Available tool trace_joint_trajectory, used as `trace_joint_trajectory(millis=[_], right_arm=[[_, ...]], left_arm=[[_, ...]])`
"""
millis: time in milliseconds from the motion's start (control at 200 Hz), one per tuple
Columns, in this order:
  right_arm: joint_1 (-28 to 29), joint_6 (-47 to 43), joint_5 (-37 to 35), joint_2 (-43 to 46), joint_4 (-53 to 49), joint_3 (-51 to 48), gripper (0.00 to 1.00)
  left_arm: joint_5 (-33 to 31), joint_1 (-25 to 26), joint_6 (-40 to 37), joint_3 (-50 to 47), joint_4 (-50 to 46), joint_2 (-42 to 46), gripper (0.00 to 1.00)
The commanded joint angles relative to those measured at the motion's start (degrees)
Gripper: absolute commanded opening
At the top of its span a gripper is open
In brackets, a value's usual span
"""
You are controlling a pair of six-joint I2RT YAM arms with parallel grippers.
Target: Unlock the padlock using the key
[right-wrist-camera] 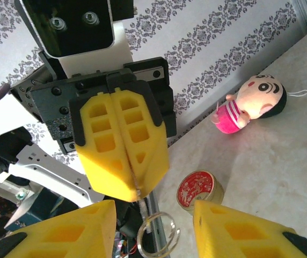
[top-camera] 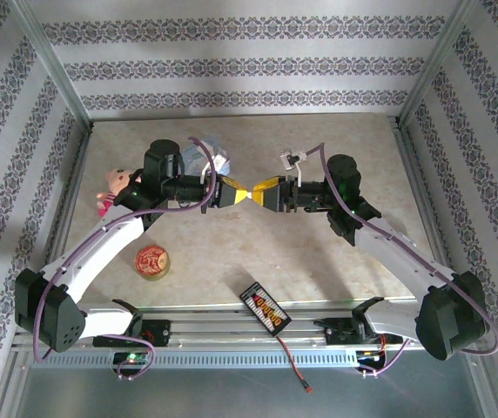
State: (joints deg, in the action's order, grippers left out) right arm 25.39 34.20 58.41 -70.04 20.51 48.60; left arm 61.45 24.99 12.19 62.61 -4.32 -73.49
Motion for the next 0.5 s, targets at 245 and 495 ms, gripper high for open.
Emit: trace_joint_trajectory(millis=[245, 495], right_arm=[[1.1, -2.0, 3.2, -1.9, -0.5, 3.2, 0.34], [1.9, -2.4, 4.2, -2.1, -1.0, 3.7, 0.28]], left_arm=[[3.8, -0.5, -0.4, 0.7, 1.3, 1.2, 0.0], [2.9, -0.5, 0.0, 0.5, 1.8, 1.3, 0.0]])
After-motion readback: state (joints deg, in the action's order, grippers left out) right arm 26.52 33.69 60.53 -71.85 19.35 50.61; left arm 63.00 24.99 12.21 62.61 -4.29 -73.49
